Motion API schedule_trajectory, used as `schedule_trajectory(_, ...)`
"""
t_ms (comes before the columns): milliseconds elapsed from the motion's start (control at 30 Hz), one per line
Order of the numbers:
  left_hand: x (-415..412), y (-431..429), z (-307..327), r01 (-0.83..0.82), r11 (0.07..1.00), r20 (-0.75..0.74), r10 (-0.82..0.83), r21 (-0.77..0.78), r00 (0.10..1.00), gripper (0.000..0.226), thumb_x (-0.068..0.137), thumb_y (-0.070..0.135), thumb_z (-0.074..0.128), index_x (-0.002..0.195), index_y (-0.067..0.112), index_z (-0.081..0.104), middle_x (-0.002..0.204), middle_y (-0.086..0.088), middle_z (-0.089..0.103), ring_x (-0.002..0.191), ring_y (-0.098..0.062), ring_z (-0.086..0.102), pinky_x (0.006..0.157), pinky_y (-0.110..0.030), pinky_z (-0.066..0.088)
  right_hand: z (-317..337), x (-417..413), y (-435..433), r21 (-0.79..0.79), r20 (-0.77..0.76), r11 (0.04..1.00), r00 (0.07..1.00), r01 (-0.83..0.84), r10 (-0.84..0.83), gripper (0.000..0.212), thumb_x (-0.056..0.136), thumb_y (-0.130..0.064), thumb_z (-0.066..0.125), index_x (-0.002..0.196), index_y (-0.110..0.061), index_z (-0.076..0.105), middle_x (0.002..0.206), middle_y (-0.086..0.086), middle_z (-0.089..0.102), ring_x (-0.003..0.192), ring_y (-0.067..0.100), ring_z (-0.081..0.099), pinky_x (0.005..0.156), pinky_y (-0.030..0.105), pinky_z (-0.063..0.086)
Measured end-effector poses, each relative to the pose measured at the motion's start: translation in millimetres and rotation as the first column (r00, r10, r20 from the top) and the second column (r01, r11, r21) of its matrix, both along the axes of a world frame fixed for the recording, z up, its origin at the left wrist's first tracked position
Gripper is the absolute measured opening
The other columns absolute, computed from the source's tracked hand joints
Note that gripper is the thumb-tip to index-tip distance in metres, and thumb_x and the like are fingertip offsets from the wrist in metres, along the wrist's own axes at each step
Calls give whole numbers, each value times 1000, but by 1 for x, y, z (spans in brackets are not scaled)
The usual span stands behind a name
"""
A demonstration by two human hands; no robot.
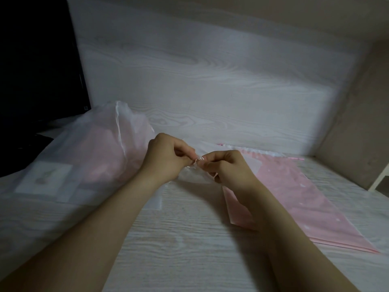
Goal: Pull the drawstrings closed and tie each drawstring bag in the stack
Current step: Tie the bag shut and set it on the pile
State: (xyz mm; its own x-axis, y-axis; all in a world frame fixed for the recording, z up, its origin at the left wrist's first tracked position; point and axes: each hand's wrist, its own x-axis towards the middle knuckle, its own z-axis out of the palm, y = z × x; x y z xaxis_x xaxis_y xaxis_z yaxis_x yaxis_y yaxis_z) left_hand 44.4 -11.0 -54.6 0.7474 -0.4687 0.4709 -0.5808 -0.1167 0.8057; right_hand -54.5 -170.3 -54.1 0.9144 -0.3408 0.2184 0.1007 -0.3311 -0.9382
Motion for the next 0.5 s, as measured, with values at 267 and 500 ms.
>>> schedule_trajectory(267,-1,-6,-2,72,995,94,-78,70,993,20,87,10,82,99,26,87,103,14,80,101,5,72,100,-30,58,-2,0,-5,155,-34,986,998,57,-53,17,94,-9,69,77,-8,73,69,9,38,56,15,27,55,32,15)
schedule_trajectory(500,-2,-9,-6,8,999,240,-20,52,971,4,84,21,87,81,20,85,82,-7,77,86,-11,74,85,-40,57,-3,2,-7,168,-23,984,998,54,-50,20,95,-11,68,89,8,73,70,8,38,57,15,26,59,37,14)
